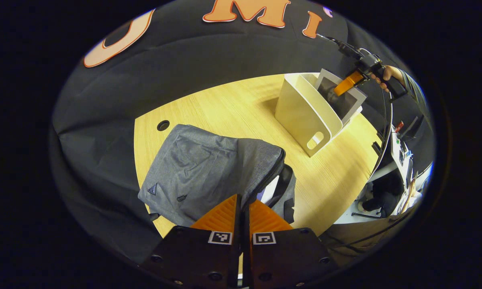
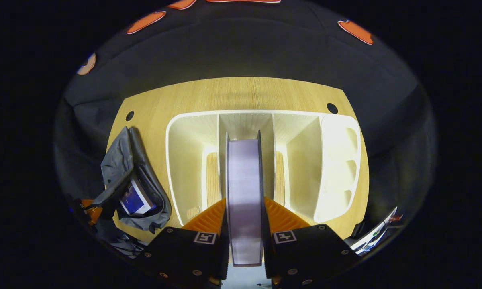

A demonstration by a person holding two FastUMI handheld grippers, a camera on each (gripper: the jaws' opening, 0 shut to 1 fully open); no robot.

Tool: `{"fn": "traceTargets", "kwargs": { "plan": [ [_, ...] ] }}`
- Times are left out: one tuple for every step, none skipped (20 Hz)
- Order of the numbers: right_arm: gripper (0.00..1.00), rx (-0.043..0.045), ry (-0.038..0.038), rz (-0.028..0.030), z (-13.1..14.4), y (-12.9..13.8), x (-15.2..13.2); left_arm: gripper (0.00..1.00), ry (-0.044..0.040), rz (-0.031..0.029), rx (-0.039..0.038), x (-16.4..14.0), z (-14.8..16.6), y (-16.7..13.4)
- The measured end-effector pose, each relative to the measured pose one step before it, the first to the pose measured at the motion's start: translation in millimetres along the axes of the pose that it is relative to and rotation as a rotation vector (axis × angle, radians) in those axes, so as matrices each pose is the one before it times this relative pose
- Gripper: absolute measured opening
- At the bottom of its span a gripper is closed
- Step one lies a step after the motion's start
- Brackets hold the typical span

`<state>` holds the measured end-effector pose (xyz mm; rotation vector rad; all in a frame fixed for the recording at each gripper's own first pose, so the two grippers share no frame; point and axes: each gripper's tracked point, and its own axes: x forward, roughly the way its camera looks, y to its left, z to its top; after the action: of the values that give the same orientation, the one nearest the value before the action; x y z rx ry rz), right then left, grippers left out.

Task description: Open the schoolbag, grab two books from the bookshelf and put them into the schoolbag.

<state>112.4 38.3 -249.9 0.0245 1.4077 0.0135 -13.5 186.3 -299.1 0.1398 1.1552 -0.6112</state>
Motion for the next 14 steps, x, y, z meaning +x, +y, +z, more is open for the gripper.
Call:
{"fn": "traceTargets", "kwargs": {
  "plan": [
    [0.36, 0.00391, -0.01219, -0.00443, -4.46, -0.83, -9.28, 0.05, 0.00095, -0.00565, 0.00472, 0.45, 0.27, 1.15],
    [0.36, 0.00909, -0.01016, -0.00874, -4.88, -2.41, -8.17, 0.05, -0.00001, -0.00553, 0.00339, 1.14, 1.65, -0.07],
    [0.36, 0.01177, -0.00573, -0.00694, -6.81, -2.42, -6.36, 0.05, 0.00225, -0.00554, 0.00320, 0.61, -0.53, -0.70],
    [0.36, 0.01495, -0.00306, -0.00456, -9.90, -1.99, -5.97, 0.05, 0.00101, -0.00672, 0.00708, 0.31, -0.23, -1.18],
    [0.36, 0.01508, -0.00145, -0.00221, -8.60, -2.45, -7.21, 0.05, -0.00021, -0.00671, 0.01295, 0.41, 1.19, -0.71],
    [0.36, 0.02155, -0.00461, -0.00421, -10.09, -1.23, -7.10, 0.05, 0.00211, -0.00558, 0.01134, 1.64, -1.00, -1.13],
    [0.36, 0.02442, -0.00487, -0.00487, -10.03, -2.28, -5.79, 0.05, -0.00020, -0.00720, 0.00951, 1.74, 0.63, -0.98],
    [0.36, 0.02800, -0.00416, -0.00757, -10.88, -1.04, -5.43, 0.05, 0.00375, -0.00840, 0.00492, 0.78, -1.21, -1.64],
    [0.36, 0.02010, -0.00455, -0.00086, -9.78, 1.41, -5.99, 0.05, 0.00161, -0.00934, 0.00797, -1.28, -0.33, -0.62],
    [0.36, 0.01855, -0.00128, 0.00260, -12.05, -0.19, -5.50, 0.05, 0.00204, -0.00670, 0.01172, 1.02, -0.42, -0.64],
    [0.36, 0.01730, 0.00118, 0.00234, -11.44, 2.11, -5.81, 0.05, -0.00123, -0.00624, 0.01554, 0.43, 0.42, 0.12],
    [0.36, 0.01530, 0.00176, 0.00031, -11.82, 0.31, -5.83, 0.05, -0.00034, -0.00639, 0.01402, 0.56, -0.09, 0.62],
    [0.36, 0.01533, -0.00069, -0.00131, -10.23, 1.75, -4.76, 0.05, -0.00118, -0.00632, 0.01175, -1.10, -0.21, 0.13],
    [0.36, 0.01430, -0.00117, -0.00161, -11.10, 0.86, -3.20, 0.05, 0.00046, -0.00722, 0.00945, -0.86, 0.18, 0.26]
  ]
}}
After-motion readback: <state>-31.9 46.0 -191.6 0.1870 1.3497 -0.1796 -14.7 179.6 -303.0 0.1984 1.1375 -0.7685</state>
